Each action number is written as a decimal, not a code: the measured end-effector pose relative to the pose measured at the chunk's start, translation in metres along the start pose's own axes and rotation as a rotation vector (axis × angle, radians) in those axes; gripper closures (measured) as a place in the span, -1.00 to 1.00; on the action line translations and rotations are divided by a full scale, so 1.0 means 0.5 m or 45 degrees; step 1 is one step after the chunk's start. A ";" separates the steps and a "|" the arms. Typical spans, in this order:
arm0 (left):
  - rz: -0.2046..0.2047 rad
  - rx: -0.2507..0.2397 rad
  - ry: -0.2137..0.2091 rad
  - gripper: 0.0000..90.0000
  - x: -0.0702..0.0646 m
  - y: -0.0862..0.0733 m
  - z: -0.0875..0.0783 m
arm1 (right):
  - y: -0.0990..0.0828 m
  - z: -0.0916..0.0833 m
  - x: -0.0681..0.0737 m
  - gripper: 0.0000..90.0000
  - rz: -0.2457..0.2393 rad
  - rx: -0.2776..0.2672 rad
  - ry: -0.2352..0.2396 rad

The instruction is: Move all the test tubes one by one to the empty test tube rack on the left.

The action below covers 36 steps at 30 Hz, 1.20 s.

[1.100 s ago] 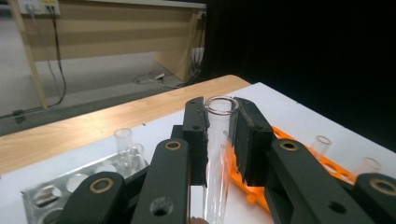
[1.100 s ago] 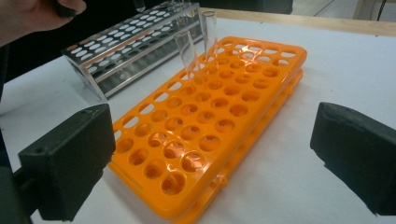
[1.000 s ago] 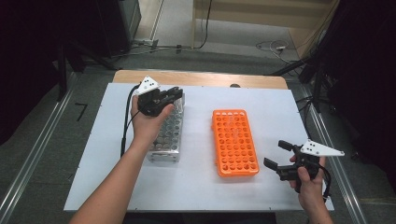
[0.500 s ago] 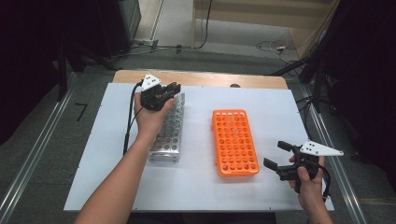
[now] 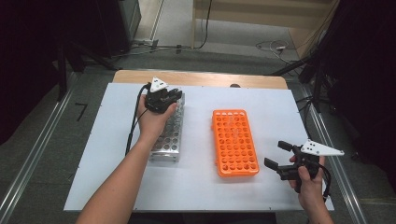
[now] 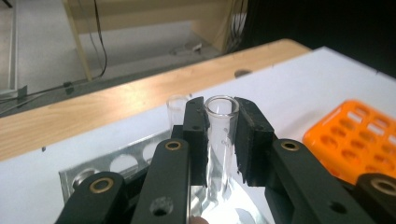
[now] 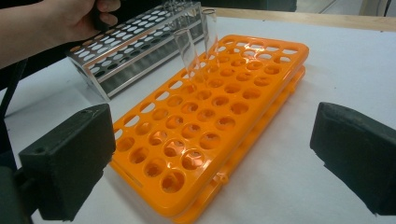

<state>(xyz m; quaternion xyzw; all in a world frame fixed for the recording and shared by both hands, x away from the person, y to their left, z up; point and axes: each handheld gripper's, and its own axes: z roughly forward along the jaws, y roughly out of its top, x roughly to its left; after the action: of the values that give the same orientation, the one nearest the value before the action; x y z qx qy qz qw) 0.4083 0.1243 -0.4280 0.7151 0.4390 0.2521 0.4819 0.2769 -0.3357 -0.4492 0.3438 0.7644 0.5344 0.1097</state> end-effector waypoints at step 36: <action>-0.063 -0.036 -0.251 -1.00 -0.062 -0.016 -0.134 | 0.031 0.030 0.026 -1.00 -0.013 0.050 0.029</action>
<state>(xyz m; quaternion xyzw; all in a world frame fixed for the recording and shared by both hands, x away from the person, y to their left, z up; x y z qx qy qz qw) 0.3376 0.1299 -0.4060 0.7185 0.4034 0.1748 0.5390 0.2817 -0.3133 -0.4388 0.3357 0.7777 0.5226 0.0969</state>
